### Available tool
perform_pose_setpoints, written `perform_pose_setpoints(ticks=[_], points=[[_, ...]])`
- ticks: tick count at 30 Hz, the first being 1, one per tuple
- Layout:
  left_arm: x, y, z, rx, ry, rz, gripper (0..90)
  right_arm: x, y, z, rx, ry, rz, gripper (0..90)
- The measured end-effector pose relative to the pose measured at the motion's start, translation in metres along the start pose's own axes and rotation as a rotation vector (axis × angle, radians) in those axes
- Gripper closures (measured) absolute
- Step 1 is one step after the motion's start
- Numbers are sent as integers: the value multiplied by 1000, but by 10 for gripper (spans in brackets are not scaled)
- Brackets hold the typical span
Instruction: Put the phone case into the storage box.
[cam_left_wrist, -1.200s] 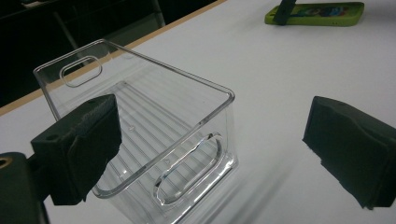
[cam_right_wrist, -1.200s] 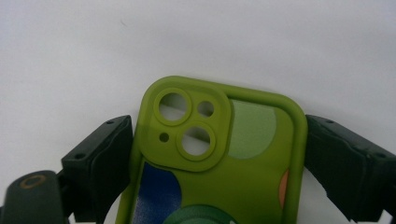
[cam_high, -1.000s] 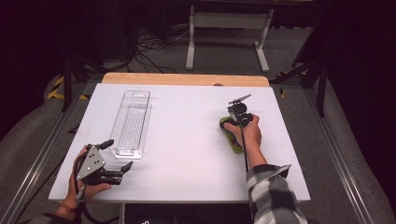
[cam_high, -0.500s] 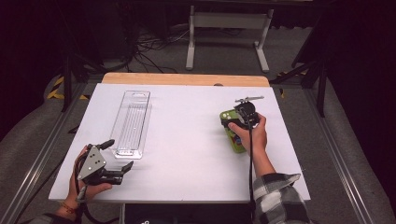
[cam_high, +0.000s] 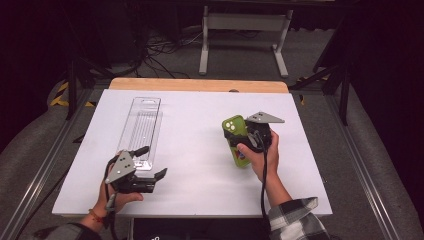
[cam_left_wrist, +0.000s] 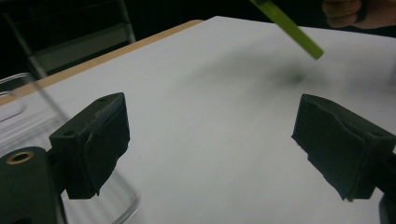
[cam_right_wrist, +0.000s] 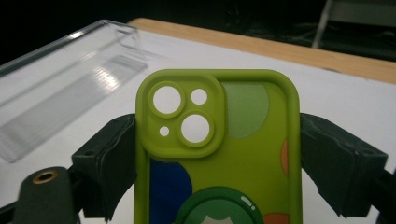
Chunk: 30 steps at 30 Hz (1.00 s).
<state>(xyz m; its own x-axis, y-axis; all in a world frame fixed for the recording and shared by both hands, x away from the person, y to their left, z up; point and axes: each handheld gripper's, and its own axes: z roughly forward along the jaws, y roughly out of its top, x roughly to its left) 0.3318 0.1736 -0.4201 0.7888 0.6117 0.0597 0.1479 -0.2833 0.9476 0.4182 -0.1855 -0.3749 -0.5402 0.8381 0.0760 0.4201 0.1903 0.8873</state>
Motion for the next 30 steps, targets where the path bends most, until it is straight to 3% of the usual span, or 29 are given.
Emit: perform_pose_setpoints(ticks=[4, 8, 11, 14, 16, 21, 30], points=[[-15, 9, 24, 9, -78, -5, 125, 18, -1, -1, -40, 25, -26, 162], [-27, 16, 48, 17, -125, -25, 147, 37, -4, -2, -81, 67, -44, 162], [-31, 21, 59, 7, -129, -33, 171, 49, -6, -2, -100, 86, -59, 162], [-32, 24, 67, -14, -146, -87, 199, 57, -7, -3, -129, 101, -63, 162], [-33, 27, 70, -28, -149, -98, 216, 61, -8, -4, -137, 109, -71, 162], [-36, 33, 77, -50, -152, -107, 280, 67, -9, -6, -169, 117, -82, 162], [-36, 40, 82, -87, -163, -133, 476, 78, -10, -12, -240, 129, -114, 161]])
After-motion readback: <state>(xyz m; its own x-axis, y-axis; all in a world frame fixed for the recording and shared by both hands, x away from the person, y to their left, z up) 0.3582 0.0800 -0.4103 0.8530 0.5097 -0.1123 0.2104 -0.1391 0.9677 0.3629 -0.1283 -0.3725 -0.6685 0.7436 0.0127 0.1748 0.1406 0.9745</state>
